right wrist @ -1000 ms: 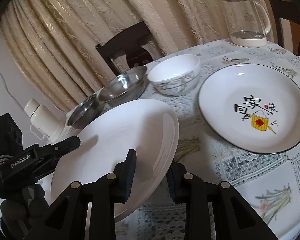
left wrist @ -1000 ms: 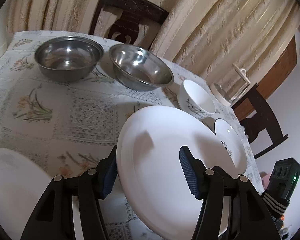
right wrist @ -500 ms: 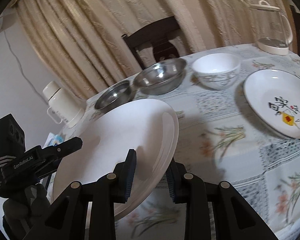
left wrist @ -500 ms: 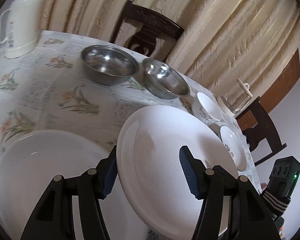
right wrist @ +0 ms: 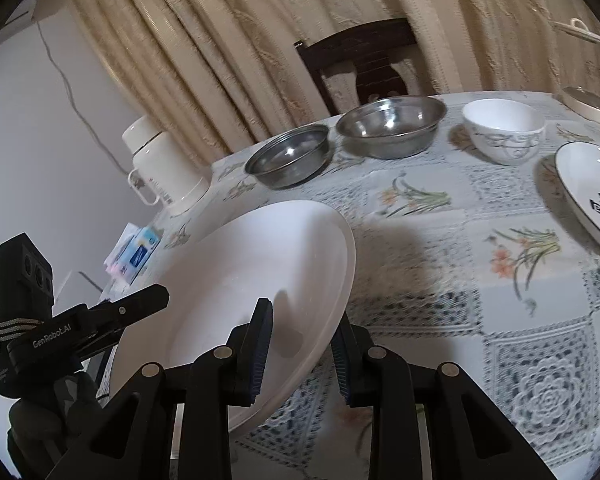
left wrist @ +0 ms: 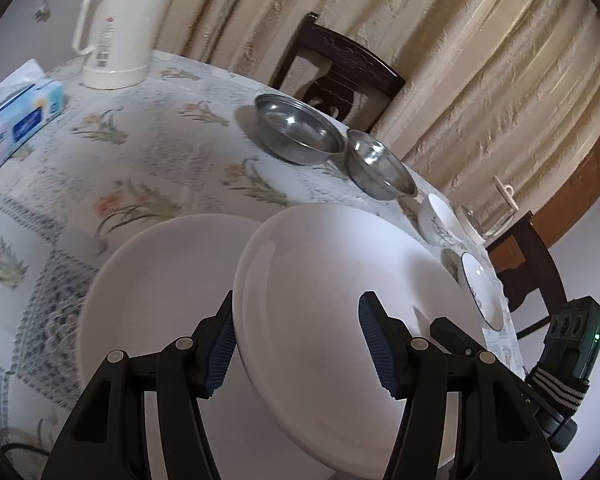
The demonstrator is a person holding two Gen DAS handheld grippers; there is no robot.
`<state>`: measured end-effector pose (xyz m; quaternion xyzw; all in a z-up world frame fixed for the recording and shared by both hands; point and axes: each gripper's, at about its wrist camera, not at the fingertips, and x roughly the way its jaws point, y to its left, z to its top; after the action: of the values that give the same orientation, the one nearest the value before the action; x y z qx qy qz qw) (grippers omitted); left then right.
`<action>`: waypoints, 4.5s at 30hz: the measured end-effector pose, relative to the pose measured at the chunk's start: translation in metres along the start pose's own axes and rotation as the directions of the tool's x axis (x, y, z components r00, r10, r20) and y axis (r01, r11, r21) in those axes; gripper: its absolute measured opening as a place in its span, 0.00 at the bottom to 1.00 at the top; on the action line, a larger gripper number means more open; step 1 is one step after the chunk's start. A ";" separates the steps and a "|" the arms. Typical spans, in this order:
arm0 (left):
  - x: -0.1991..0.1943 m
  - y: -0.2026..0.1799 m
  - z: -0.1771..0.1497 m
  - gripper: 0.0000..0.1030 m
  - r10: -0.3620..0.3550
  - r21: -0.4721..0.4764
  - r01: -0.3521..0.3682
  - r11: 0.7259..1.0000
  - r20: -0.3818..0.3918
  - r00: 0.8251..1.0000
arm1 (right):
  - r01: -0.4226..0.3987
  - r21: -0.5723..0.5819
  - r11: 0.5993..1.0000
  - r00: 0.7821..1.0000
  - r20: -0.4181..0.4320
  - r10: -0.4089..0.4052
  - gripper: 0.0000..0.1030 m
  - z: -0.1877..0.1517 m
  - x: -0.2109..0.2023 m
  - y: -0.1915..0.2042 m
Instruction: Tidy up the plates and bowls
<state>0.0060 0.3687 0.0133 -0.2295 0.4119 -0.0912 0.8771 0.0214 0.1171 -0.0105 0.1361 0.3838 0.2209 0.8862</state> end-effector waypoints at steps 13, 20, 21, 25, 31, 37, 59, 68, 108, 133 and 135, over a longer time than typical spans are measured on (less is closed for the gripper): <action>-0.018 0.039 -0.017 0.58 0.020 -0.053 -0.021 0.998 -0.012 1.000 | -0.010 -0.042 0.999 0.999 -0.052 0.008 0.30 -0.016 0.013 0.027; -0.023 0.047 -0.023 0.58 0.025 -0.066 -0.026 0.997 -0.014 1.000 | -0.004 -0.044 0.999 0.997 -0.072 0.001 0.30 -0.022 0.018 0.034; -0.022 0.049 -0.024 0.58 0.026 -0.069 -0.027 0.997 -0.017 1.000 | -0.003 -0.044 0.999 0.997 -0.075 -0.001 0.30 -0.023 0.018 0.035; -0.021 0.054 -0.027 0.58 0.032 -0.082 -0.034 0.996 -0.034 0.999 | 0.002 -0.040 0.999 0.996 -0.086 -0.005 0.30 -0.025 0.021 0.036; -0.022 0.057 -0.029 0.58 0.028 -0.092 -0.031 0.995 -0.037 0.999 | 0.010 -0.036 0.999 0.996 -0.093 -0.013 0.30 -0.028 0.023 0.038; -0.024 0.057 -0.029 0.58 0.029 -0.080 -0.031 0.996 -0.034 0.999 | 0.016 -0.034 0.999 0.995 -0.097 -0.019 0.30 -0.029 0.025 0.038; -0.050 0.074 -0.010 0.60 0.110 -0.066 -0.104 0.992 0.092 0.990 | 0.019 -0.036 0.999 0.995 -0.099 -0.022 0.31 -0.032 0.028 0.041; -0.038 0.087 -0.014 0.60 0.155 -0.067 -0.151 0.986 0.064 0.986 | 0.034 -0.050 0.998 0.996 -0.083 -0.038 0.31 -0.031 0.028 0.044; -0.031 0.042 -0.009 0.63 0.256 0.009 -0.259 0.966 0.128 0.958 | 0.020 0.141 0.990 1.000 -0.015 -0.018 0.55 -0.028 0.010 -0.011; 0.032 -0.074 -0.012 0.63 0.155 0.156 -0.165 0.974 0.069 0.985 | 0.095 0.280 0.955 0.978 0.152 -0.142 0.58 -0.018 -0.058 -0.101; 0.041 -0.089 -0.014 0.63 0.143 0.191 -0.151 0.970 0.054 0.988 | 0.119 0.300 0.946 0.970 0.167 -0.175 0.59 -0.019 -0.067 -0.114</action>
<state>0.0243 0.2711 0.0199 -0.1134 0.3993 -0.0613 0.9077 -0.0007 -0.0135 -0.0278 0.2553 0.3338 0.0816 0.9037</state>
